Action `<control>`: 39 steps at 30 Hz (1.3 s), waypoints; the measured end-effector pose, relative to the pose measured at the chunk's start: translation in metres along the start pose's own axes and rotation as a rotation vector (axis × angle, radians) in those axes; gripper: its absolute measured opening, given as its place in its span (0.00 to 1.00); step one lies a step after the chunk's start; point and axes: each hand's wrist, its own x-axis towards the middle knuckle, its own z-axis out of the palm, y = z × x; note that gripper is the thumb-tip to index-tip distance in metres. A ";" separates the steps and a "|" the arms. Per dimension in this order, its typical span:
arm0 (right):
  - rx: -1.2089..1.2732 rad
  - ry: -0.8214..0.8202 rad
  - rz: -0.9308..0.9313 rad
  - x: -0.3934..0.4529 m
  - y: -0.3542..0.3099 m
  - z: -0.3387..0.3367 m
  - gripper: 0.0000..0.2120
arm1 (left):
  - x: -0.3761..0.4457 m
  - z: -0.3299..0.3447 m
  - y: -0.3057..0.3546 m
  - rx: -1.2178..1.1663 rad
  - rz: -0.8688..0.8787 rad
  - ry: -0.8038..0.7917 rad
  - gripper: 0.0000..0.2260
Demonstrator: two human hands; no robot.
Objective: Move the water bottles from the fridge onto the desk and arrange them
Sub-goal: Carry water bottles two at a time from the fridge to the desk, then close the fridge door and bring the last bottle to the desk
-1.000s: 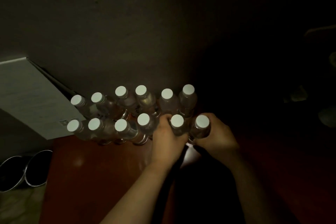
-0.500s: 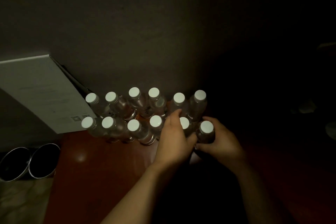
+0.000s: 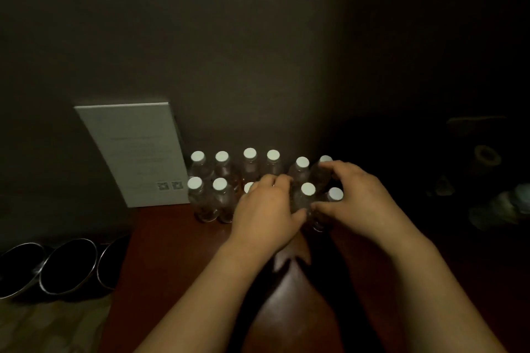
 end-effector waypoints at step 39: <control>-0.176 -0.545 -1.204 -0.364 -0.786 0.330 0.29 | -0.716 -0.391 -0.503 0.157 -1.050 0.553 0.26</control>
